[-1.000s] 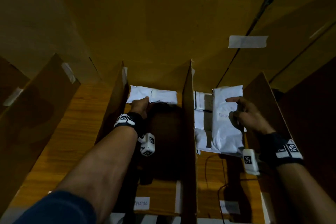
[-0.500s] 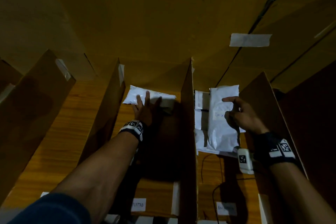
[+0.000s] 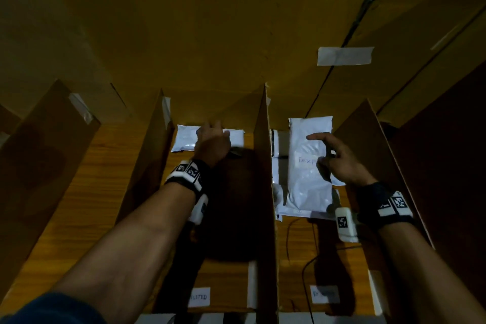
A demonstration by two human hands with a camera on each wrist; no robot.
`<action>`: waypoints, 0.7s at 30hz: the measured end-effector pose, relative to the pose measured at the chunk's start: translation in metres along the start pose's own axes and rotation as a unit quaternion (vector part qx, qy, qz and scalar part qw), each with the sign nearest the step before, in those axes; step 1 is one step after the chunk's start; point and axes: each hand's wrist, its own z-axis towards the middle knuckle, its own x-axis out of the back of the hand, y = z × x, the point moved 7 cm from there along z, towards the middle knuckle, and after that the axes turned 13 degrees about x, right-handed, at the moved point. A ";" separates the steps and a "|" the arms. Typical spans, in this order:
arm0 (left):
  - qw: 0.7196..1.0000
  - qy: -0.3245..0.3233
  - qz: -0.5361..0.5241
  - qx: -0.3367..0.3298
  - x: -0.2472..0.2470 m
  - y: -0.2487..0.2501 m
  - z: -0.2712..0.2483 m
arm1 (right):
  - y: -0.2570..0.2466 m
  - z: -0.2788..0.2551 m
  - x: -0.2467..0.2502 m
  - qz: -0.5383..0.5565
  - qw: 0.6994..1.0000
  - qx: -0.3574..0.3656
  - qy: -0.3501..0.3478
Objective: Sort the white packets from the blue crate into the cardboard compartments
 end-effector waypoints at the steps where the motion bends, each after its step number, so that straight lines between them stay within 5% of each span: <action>1: 0.998 0.025 -0.050 -0.004 0.016 0.013 -0.009 | 0.000 0.000 0.002 -0.004 1.000 -0.002 0.009; 4: 0.968 0.090 -0.225 -0.069 0.062 0.058 -0.042 | -0.007 0.000 0.008 -0.036 0.998 -0.007 0.053; 9: 0.963 0.046 -0.186 -0.191 0.070 0.121 -0.092 | -0.004 0.000 0.023 -0.105 0.989 -0.049 0.087; 14: 0.974 -0.038 -0.070 -0.213 0.043 0.130 -0.103 | -0.001 0.007 0.034 -0.175 0.981 -0.074 0.030; 21: 0.972 -0.042 -0.022 -0.231 0.046 0.134 -0.109 | 0.028 0.041 0.008 -0.280 0.948 -0.076 -0.135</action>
